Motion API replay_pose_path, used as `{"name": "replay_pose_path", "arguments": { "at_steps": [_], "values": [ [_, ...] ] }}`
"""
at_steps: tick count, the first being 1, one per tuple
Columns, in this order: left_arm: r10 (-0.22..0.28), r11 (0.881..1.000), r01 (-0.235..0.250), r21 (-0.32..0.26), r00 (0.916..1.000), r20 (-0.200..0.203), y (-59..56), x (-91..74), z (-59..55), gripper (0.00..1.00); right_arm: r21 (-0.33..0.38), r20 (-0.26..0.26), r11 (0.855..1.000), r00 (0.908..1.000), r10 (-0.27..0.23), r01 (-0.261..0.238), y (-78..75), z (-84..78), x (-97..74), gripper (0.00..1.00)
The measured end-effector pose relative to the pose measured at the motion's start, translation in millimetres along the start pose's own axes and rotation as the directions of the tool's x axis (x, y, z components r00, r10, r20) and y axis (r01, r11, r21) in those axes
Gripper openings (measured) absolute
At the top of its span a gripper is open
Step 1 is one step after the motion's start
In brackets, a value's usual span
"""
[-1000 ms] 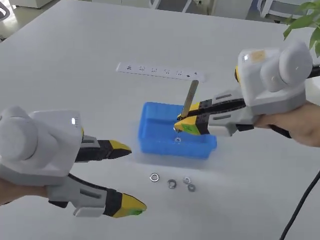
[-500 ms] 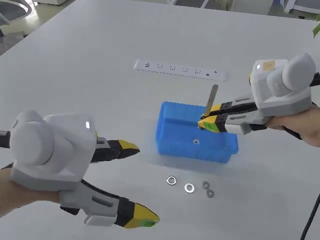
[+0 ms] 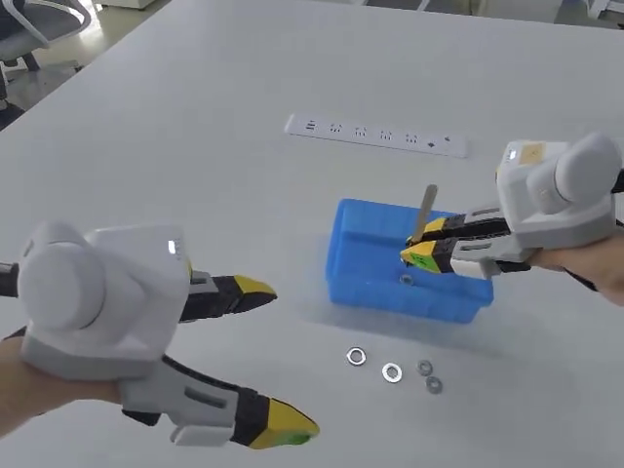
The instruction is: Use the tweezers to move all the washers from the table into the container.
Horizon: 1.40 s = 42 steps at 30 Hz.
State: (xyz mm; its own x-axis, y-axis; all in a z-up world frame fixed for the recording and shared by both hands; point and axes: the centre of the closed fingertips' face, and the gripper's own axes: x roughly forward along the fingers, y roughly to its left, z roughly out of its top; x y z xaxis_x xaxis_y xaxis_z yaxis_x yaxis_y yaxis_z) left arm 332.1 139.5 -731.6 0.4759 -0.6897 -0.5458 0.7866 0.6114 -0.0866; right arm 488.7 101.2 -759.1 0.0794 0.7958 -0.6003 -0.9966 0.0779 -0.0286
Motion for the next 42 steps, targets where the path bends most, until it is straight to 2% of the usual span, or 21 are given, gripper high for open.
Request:
{"name": "replay_pose_path", "arguments": {
  "at_steps": [10, 14, 21, 27, 31, 33, 34, 35, 36, 38, 39, 41, 42],
  "values": [
    [0.005, 1.000, -0.005, -0.025, 1.0000, 0.000, 1.3, -0.9, -2.9, 0.80, -0.017, -0.023, 1.000, 0.9995, 0.024, -0.025, 6.3, -3.2, 7.4, 0.10],
    [0.000, 0.999, 0.001, -0.042, 1.0000, 0.009, 0.4, -2.9, -1.9, 0.83, -0.006, -0.016, 1.000, 0.9997, 0.019, -0.019, 4.9, -1.9, 6.9, 0.10],
    [0.011, 0.999, -0.011, -0.032, 0.9999, 0.003, 3.8, -5.5, -4.0, 0.82, -0.015, -0.015, 1.000, 0.9997, 0.019, -0.020, 5.6, 1.0, 4.3, 0.10],
    [0.010, 1.000, -0.010, -0.010, 0.9999, -0.002, 9.1, -3.6, 0.9, 0.81, -0.037, -0.019, 0.999, 0.9994, 0.029, -0.029, 12.7, 3.7, 4.2, 0.09],
    [0.001, 1.000, -0.001, 0.014, 1.0000, 0.007, 18.6, 1.1, 15.7, 0.82, -0.043, -0.020, 0.998, 0.9992, 0.035, -0.035, 15.1, 6.1, 4.6, 0.09],
    [0.010, 0.999, -0.011, 0.034, 0.9990, 0.044, 27.0, 6.9, 36.7, 0.81, -0.048, -0.017, 0.998, 0.9993, 0.035, -0.035, 16.2, 8.6, 3.9, 0.09],
    [0.019, 0.999, -0.022, 0.036, 0.9952, 0.096, 33.8, 11.2, 54.2, 0.80, -0.048, -0.015, 0.998, 0.9992, 0.036, -0.037, 17.0, 10.2, 3.3, 0.09],
    [0.025, 0.999, -0.030, 0.034, 0.9924, 0.121, 38.8, 14.1, 63.7, 0.79, -0.050, -0.014, 0.998, 0.9992, 0.038, -0.038, 17.2, 10.8, 3.1, 0.09],
    [0.028, 0.999, -0.033, 0.034, 0.9906, 0.134, 43.2, 17.2, 70.6, 0.77, -0.048, -0.015, 0.998, 0.9990, 0.042, -0.042, 17.4, 11.2, 3.0, 0.09],
    [0.033, 0.998, -0.041, 0.056, 0.9902, 0.136, 50.2, 23.0, 81.6, 0.73, -0.051, -0.012, 0.997, 0.9983, 0.056, -0.057, 20.3, 14.3, 1.6, 0.09],
    [0.022, 0.995, -0.038, 0.092, 0.9856, 0.168, 53.0, 27.7, 96.8, 0.70, -0.055, -0.012, 0.997, 0.9984, 0.055, -0.055, 20.9, 15.4, 1.1, 0.09],
    [0.002, 0.992, -0.023, 0.126, 0.9863, 0.165, 55.0, 34.8, 106.8, 0.68, -0.057, -0.005, 0.996, 0.9980, 0.063, -0.064, 23.2, 18.9, -0.4, 0.09],
    [0.003, 0.991, -0.025, 0.130, 0.9870, 0.161, 56.6, 36.5, 107.7, 0.66, -0.065, -0.003, 0.996, 0.9980, 0.063, -0.063, 23.9, 20.1, -0.5, 0.09]
  ]
}}
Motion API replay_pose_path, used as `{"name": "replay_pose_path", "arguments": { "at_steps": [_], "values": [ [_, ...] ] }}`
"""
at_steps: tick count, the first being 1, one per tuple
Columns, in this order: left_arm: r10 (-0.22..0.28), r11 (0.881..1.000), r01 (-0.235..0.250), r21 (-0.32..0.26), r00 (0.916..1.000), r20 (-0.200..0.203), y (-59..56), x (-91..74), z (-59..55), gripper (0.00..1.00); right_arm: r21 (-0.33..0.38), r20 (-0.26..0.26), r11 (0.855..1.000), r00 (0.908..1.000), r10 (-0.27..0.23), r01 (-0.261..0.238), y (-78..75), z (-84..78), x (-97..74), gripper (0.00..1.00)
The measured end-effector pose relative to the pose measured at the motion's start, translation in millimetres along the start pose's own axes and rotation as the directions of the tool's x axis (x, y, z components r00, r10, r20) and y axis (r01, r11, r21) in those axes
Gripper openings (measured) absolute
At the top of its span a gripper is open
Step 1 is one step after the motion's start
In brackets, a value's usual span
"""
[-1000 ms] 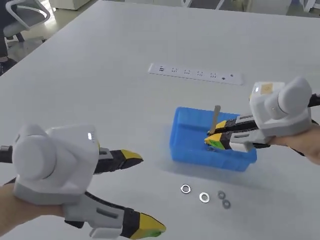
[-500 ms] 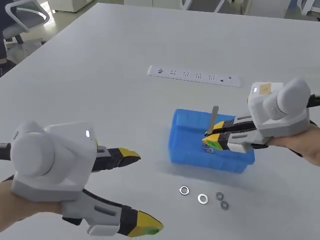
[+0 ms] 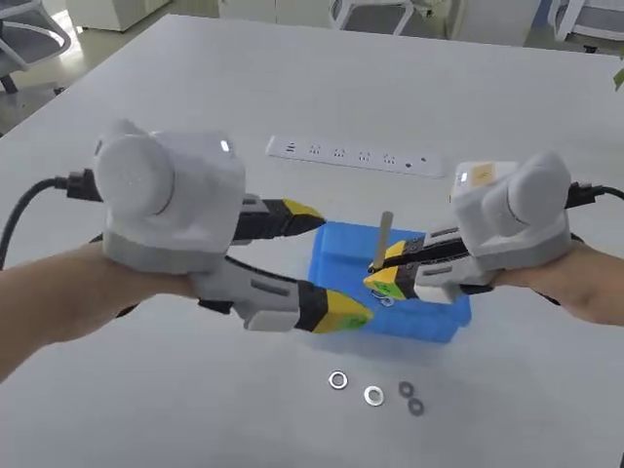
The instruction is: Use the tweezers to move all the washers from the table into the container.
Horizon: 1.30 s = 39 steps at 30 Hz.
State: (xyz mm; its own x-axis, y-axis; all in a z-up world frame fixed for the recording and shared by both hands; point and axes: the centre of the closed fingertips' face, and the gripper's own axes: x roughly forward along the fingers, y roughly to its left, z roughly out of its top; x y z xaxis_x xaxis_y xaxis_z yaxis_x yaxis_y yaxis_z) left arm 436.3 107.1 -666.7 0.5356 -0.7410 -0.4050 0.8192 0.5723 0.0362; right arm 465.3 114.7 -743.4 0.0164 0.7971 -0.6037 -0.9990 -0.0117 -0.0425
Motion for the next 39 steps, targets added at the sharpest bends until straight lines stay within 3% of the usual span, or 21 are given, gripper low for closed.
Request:
{"name": "replay_pose_path", "arguments": {
  "at_steps": [2, 5, 8, 11, 15, 17, 19, 26, 32, 36, 39],
  "values": [
    [0.001, 1.000, 0.000, 0.014, 0.9995, -0.031, 8.7, 8.9, 0.0, 0.56, -0.007, -0.003, 1.000, 1.0000, 0.002, -0.002, -1.7, -0.9, 0.8, 0.09],
    [0.000, 1.000, 0.000, 0.006, 0.9999, -0.012, 18.1, 17.6, 10.3, 0.45, -0.011, -0.006, 1.000, 1.0000, 0.003, -0.003, -2.4, -0.8, 0.9, 0.09],
    [-0.010, 1.000, 0.010, 0.016, 0.9999, -0.006, 20.2, 22.9, 15.9, 0.36, -0.014, -0.004, 1.000, 1.0000, 0.005, -0.005, -2.2, -0.1, 0.6, 0.09],
    [-0.037, 0.998, 0.039, 0.050, 0.9982, -0.047, 18.2, 28.2, 9.5, 0.30, -0.014, -0.001, 1.000, 1.0000, 0.006, -0.006, -1.3, 1.5, 0.1, 0.09],
    [-0.067, 0.996, 0.070, 0.047, 0.9960, -0.059, 12.6, 32.9, 6.2, 0.26, -0.015, 0.007, 1.000, 1.0000, 0.005, -0.005, -1.1, 3.6, -0.1, 0.09],
    [-0.057, 0.993, 0.063, 0.099, 0.9967, -0.057, 14.2, 34.0, 7.6, 0.21, -0.016, 0.011, 1.000, 0.9999, 0.012, -0.011, 0.3, 5.0, -0.3, 0.09],
    [-0.068, 0.995, 0.072, 0.074, 0.9963, -0.053, 12.9, 34.9, 9.2, 0.21, -0.022, 0.011, 1.000, 0.9998, 0.014, -0.014, 1.6, 6.0, 0.1, 0.09],
    [-0.093, 0.989, 0.100, 0.106, 0.9933, -0.069, 10.9, 31.0, 13.1, 0.10, -0.031, 0.008, 0.999, 0.9996, 0.027, -0.027, 3.4, 6.9, 1.0, 0.09],
    [-0.112, 0.986, 0.122, 0.113, 0.9895, -0.092, 9.7, 28.4, 11.1, 0.08, -0.041, 0.002, 0.999, 0.9994, 0.035, -0.034, 7.1, 7.9, 2.5, 0.09],
    [-0.111, 0.976, 0.127, 0.178, 0.9894, -0.094, 9.4, 28.5, 13.1, 0.06, -0.040, 0.005, 0.999, 0.9995, 0.031, -0.031, 6.0, 9.2, 1.4, 0.09],
    [-0.110, 0.973, 0.127, 0.193, 0.9890, -0.099, 10.7, 28.6, 14.0, 0.06, -0.038, 0.005, 0.999, 0.9997, 0.022, -0.022, 4.3, 9.3, -0.5, 0.09]
  ]
}}
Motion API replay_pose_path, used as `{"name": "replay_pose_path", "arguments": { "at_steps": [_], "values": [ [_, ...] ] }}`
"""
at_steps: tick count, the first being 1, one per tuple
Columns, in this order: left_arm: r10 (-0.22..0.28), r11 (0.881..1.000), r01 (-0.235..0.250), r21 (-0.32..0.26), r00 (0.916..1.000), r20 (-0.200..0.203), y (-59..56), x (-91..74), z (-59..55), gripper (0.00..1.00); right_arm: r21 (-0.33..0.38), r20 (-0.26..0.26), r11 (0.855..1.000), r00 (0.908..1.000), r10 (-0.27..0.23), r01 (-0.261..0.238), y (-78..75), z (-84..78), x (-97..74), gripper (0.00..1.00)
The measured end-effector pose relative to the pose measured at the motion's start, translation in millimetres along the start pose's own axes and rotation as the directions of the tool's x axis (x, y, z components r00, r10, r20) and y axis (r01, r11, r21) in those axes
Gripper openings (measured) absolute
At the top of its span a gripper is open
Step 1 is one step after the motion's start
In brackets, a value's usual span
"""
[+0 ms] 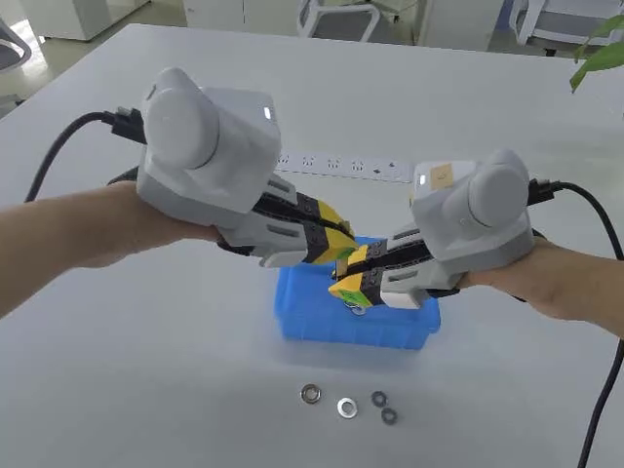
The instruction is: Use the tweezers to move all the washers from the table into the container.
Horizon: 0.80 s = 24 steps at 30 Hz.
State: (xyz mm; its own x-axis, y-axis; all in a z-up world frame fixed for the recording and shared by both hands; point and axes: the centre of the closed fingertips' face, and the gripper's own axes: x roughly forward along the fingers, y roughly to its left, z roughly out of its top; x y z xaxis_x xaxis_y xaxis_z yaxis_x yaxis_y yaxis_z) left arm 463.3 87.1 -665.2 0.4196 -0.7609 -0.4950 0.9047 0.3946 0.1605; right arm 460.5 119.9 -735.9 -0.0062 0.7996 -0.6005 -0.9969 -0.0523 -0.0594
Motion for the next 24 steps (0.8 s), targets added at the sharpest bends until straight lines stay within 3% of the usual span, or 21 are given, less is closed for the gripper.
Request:
{"name": "replay_pose_path", "arguments": {
  "at_steps": [12, 14, 17, 24],
  "values": [
    [-0.012, 0.999, 0.013, 0.039, 0.9999, -0.008, -1.3, 0.9, 9.7, 0.05, 0.008, 0.023, 1.000, 0.9997, -0.008, 0.008, 0.0, 6.8, -5.2, 0.09],
    [-0.023, 0.998, 0.023, 0.053, 0.9997, -0.012, -2.7, 2.1, 9.1, 0.05, 0.018, 0.016, 1.000, 0.9999, -0.006, 0.006, 1.0, 5.2, -5.5, 0.11],
    [-0.028, 0.998, 0.029, 0.062, 0.9995, -0.012, -2.9, 4.3, 10.9, 0.06, -0.003, -0.020, 0.999, 0.9988, -0.045, 0.045, -3.1, 0.0, -6.5, 0.13],
    [-0.041, 0.997, 0.041, 0.072, 0.9991, 0.002, -2.8, 4.9, 17.6, 0.06, 0.010, 0.006, 0.998, 0.9978, -0.066, 0.066, -6.7, 6.1, -12.8, 0.25]
  ]
}}
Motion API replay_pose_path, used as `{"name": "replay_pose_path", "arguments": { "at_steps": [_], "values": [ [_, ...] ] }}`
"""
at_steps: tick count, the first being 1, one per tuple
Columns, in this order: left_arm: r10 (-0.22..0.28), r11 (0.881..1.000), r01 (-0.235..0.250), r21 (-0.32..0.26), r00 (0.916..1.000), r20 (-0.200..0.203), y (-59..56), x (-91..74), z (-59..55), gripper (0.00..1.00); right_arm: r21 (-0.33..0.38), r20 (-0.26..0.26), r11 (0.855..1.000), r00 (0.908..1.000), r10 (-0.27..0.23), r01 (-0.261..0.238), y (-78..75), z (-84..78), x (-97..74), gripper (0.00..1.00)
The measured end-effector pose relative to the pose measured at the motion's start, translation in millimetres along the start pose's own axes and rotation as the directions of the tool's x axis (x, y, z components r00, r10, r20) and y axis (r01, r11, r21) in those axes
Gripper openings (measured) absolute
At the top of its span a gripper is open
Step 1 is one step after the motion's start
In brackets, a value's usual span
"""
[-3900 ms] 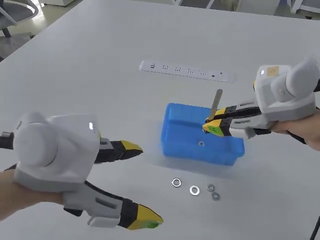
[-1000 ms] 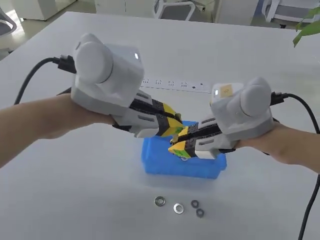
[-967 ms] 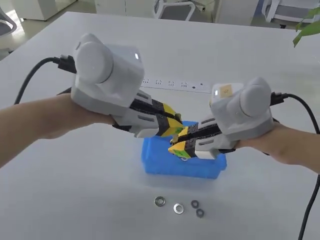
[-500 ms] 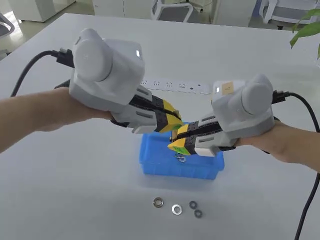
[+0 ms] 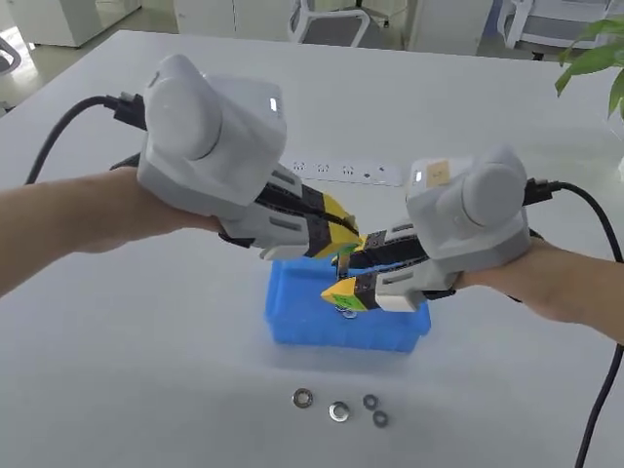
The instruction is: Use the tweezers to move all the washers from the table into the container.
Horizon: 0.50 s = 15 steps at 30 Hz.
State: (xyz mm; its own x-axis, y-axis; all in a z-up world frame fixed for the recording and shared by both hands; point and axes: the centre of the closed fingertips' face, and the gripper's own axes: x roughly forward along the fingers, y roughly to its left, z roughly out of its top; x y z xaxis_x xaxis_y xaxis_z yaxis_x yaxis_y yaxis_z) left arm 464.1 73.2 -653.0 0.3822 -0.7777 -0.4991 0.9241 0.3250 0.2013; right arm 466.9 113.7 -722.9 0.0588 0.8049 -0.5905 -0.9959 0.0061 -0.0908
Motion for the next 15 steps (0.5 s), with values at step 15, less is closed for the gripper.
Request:
{"name": "replay_pose_path", "arguments": {
  "at_steps": [15],
  "values": [
    [-0.003, 1.000, 0.003, 0.029, 1.0000, -0.003, -8.6, -19.2, 4.0, 0.06, 0.059, 0.020, 0.998, 0.9995, -0.024, 0.023, 25.3, 2.8, -28.4, 0.35]
  ]
}}
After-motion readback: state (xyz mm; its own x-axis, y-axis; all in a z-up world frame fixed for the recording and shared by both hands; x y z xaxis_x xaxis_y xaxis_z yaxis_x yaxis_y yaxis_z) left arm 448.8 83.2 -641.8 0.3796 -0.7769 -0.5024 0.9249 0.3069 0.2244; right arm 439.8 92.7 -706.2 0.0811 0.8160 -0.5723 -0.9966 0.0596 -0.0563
